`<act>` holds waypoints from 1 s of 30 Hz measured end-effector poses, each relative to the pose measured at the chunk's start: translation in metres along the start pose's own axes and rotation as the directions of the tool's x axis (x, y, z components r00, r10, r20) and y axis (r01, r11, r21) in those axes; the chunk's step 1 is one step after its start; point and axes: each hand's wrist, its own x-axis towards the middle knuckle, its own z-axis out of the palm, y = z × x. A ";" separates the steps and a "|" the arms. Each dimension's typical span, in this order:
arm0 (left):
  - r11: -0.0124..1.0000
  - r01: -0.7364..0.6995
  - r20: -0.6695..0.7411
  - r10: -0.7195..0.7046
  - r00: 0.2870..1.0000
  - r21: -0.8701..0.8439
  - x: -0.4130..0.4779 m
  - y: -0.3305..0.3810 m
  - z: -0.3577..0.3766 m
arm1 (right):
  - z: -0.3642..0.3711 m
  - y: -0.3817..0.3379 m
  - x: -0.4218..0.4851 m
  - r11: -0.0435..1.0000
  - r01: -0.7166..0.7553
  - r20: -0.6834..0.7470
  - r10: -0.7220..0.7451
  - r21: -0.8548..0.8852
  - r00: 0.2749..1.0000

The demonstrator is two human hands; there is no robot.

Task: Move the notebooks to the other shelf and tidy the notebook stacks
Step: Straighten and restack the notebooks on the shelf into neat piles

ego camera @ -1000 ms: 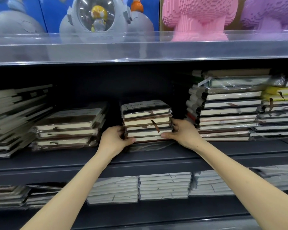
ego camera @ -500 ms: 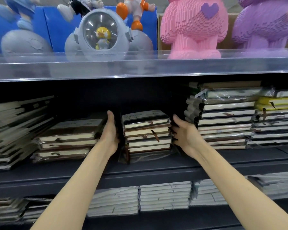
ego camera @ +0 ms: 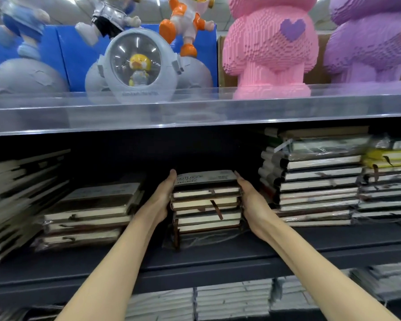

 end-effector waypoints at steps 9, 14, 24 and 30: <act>0.869 -0.350 0.099 0.337 0.936 0.351 -0.039 -0.002 -0.002 | -0.006 -0.003 -0.013 0.984 0.098 0.052 -0.092 -0.148 0.994; 0.833 -0.273 0.062 0.278 0.958 0.482 -0.044 -0.011 -0.001 | -0.008 -0.004 -0.009 0.987 0.082 0.098 -0.069 -0.139 0.993; 0.898 -0.263 0.037 0.268 0.963 0.353 -0.037 -0.015 0.002 | 0.002 -0.001 -0.011 0.994 0.105 0.100 -0.100 -0.041 0.990; 0.911 -0.279 0.052 0.277 0.960 0.304 -0.034 -0.017 0.012 | -0.006 -0.002 -0.013 0.993 0.117 0.059 -0.116 -0.021 0.991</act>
